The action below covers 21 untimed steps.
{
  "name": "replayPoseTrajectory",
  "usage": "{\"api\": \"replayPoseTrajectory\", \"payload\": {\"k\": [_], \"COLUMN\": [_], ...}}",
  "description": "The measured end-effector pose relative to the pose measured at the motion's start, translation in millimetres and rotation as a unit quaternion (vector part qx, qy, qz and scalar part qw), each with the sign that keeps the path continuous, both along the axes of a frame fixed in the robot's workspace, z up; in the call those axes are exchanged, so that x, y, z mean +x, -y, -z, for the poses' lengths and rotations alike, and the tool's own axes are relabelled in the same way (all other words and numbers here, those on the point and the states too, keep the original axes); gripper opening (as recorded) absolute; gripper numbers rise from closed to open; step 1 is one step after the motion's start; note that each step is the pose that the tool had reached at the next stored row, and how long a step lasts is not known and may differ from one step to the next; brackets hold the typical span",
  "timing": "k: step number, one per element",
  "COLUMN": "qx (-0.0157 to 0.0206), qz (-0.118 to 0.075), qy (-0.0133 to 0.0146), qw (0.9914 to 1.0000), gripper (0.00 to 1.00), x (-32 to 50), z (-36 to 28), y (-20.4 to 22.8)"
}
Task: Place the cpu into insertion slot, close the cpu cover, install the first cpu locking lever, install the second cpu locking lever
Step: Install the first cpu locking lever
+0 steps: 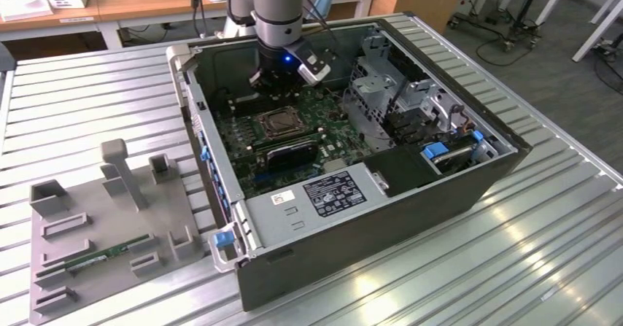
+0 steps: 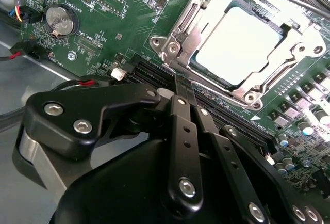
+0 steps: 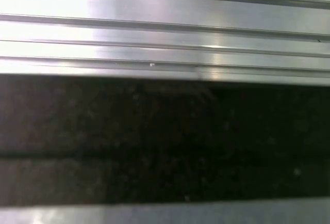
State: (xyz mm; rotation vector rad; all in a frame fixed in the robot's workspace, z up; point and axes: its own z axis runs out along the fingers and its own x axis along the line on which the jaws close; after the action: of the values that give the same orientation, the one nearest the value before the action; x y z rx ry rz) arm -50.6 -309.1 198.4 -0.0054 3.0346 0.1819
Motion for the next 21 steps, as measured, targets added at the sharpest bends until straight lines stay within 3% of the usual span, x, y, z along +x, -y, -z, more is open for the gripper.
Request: {"api": "replayPoseTrajectory", "payload": {"k": [7,13,21], "qx": [-0.0002,0.0015,0.0015], "qz": [0.000,0.000,0.000], "qy": [0.0005,0.0030,0.0030], "qw": [1.00000,0.99999,0.99999], "gripper": [0.11,0.11,0.11], "x": [-0.1,0.2,0.0], "z": [1.0,3.2,2.8], "y": [0.8,0.5,0.6]}}
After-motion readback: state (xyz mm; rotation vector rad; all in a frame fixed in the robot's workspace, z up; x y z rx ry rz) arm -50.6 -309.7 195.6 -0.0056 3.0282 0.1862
